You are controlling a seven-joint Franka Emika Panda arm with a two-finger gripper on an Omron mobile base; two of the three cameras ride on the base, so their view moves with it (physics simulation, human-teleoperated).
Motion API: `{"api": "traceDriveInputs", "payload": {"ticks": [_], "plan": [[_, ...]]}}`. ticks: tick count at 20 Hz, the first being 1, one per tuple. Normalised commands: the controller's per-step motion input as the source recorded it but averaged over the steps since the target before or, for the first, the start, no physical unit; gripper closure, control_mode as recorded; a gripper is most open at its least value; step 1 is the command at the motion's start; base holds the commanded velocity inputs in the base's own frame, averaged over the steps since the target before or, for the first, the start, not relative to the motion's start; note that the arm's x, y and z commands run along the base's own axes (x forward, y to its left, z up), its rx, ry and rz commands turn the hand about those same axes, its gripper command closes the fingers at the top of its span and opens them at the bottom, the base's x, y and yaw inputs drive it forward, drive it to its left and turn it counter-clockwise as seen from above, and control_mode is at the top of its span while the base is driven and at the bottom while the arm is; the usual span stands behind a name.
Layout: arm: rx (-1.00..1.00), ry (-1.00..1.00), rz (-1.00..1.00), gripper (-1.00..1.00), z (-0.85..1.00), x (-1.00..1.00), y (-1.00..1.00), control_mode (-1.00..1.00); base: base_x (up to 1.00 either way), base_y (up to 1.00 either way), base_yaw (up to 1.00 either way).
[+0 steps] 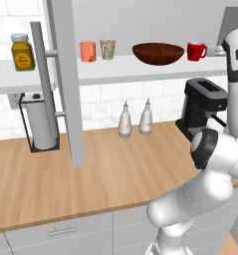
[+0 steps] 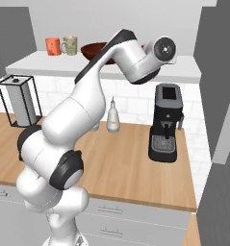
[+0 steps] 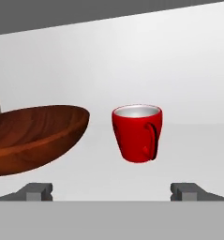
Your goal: Gather all objects into one cabinet and sort the glasses and bowls to opposite sides.
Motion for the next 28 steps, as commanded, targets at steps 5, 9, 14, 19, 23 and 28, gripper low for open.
{"api": "traceDriveInputs", "payload": {"ticks": [5, 9, 14, 19, 23, 28], "plan": [[-0.08, -0.06, -0.02, -1.0, -0.14, 0.08, 0.0, -1.0, 0.0, 0.0, 0.0], [-0.05, -0.03, -0.02, -1.0, -0.08, 0.09, 0.0, -1.0, 0.0, 0.0, 0.0], [0.0, 0.0, -0.01, -1.0, 0.0, 0.08, 0.0, -1.0, 0.0, 0.0, 0.0], [0.0, 0.0, 0.0, -1.0, 0.0, 0.22, 0.0, -1.0, 0.0, 0.0, 0.0], [0.0, 0.0, 0.0, -1.0, 0.0, 0.24, -0.05, -1.0, 0.0, 0.0, 0.0], [0.0, 0.0, 0.0, -1.0, 0.0, 0.24, -0.08, -1.0, 0.0, 0.0, 0.0]]}}
